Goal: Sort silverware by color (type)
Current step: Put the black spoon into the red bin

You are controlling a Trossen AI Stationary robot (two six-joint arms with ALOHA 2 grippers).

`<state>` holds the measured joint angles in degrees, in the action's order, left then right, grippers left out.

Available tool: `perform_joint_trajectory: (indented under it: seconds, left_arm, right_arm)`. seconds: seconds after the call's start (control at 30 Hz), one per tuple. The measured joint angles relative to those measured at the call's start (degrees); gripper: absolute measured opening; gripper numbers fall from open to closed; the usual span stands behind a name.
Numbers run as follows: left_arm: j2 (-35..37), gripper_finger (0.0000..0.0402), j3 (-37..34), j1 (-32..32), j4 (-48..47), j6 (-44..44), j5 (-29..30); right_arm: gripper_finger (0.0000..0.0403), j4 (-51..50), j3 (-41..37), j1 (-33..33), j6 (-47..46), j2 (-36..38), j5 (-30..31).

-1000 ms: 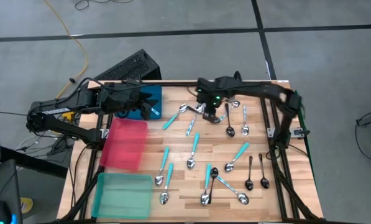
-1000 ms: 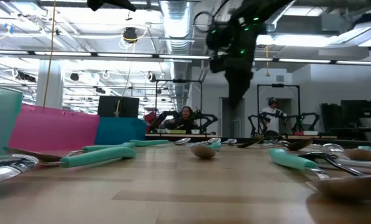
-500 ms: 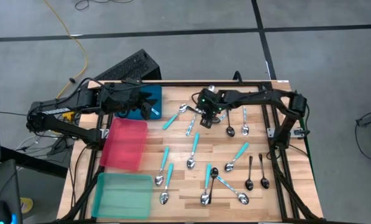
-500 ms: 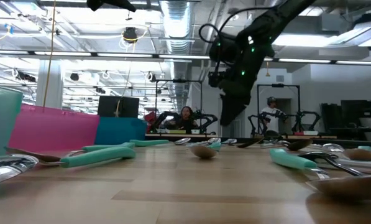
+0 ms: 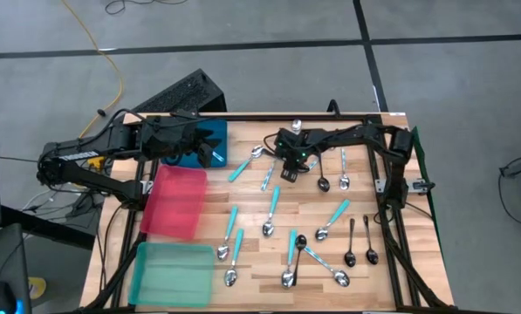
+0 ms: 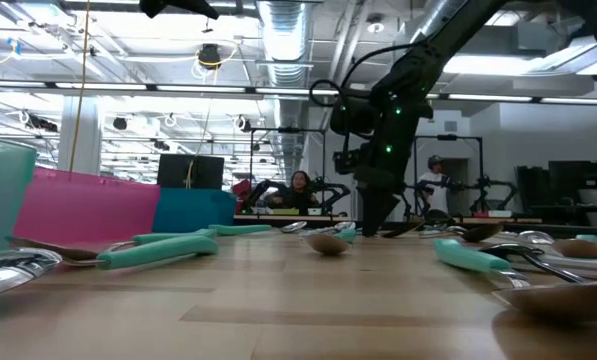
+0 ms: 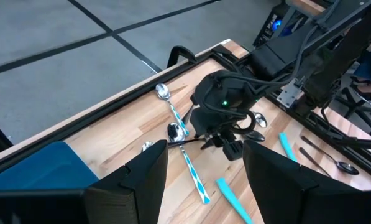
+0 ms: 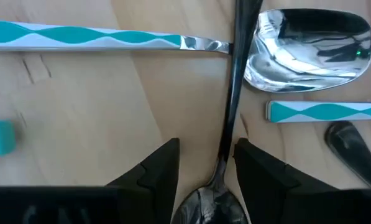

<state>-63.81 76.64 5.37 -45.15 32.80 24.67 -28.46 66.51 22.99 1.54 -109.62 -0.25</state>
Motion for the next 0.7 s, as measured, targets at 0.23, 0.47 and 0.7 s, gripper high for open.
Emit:
perform_joint_trajectory:
  seconds: [0.23,0.47,0.7]
  left_arm:
    - [0.0,0.0195,0.0,0.0,-0.16,-0.04,0.04]
    - [0.0,0.0195,0.0,0.0,-0.23,0.39,0.06]
    - [0.0,0.0195,0.0,-0.01,-0.47,0.67,0.08]
  right_arm:
    - [0.0076,-2.17,-0.06,0.14,-1.67,0.07,0.02]
    - [0.0026,-2.57,-0.1,0.41,-4.63,0.02,-0.05]
    - [0.0026,-5.12,-0.41,0.25,-7.63,2.39,-0.04]
